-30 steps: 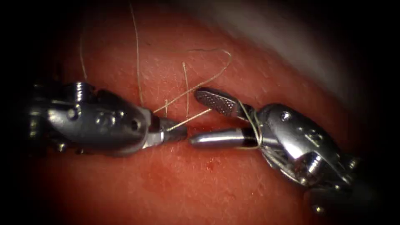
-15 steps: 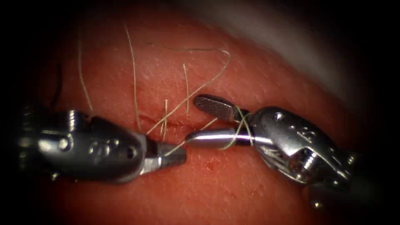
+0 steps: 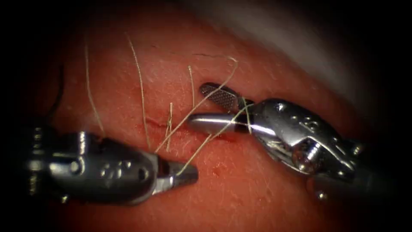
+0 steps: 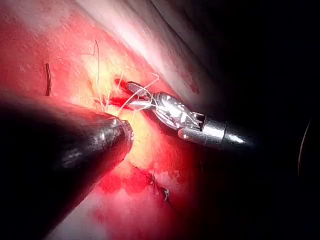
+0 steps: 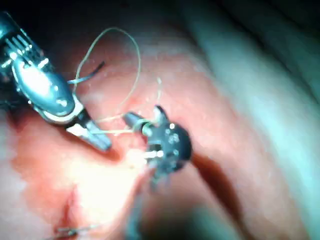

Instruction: Wound Closure

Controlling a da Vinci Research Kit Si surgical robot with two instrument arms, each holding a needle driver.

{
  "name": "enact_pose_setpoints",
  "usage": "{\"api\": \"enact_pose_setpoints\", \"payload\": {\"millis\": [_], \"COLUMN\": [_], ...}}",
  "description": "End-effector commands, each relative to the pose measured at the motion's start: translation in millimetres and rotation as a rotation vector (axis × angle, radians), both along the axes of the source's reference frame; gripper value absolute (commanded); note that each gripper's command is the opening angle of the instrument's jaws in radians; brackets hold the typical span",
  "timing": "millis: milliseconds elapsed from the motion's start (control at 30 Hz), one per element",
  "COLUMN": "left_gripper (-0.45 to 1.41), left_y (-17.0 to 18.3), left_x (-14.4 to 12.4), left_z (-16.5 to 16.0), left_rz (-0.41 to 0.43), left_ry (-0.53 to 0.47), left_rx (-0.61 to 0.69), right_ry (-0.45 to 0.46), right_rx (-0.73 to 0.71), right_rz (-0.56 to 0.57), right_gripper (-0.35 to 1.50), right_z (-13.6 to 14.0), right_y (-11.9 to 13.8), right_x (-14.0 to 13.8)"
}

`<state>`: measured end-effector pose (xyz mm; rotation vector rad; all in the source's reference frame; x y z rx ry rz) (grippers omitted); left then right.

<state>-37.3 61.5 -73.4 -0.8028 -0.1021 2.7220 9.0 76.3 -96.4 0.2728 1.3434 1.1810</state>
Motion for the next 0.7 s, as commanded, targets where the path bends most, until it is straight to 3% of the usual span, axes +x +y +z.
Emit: {"api": "enact_pose_setpoints", "payload": {"millis": [33,467,700], "left_gripper": [-0.35,-0.35,-0.35], "left_y": [-0.2,0.9,1.9], "left_x": [-0.3,0.4,0.7], "left_z": [0.6,1.0,1.1], "left_rz": [0.002,0.0,0.0], "left_ry": [0.0,0.003,0.001], "left_rx": [0.0,0.013,0.017], "right_ry": [-0.005,-0.121,-0.151], "right_rx": [-0.002,-0.013,-0.025], "right_rz": [0.009,0.087,0.065], "right_gripper": [0.54,0.56,0.56], "right_z": [0.5,1.0,1.3], "right_y": [0.4,1.3,1.7], "right_x": [0.8,3.0,2.9]}}
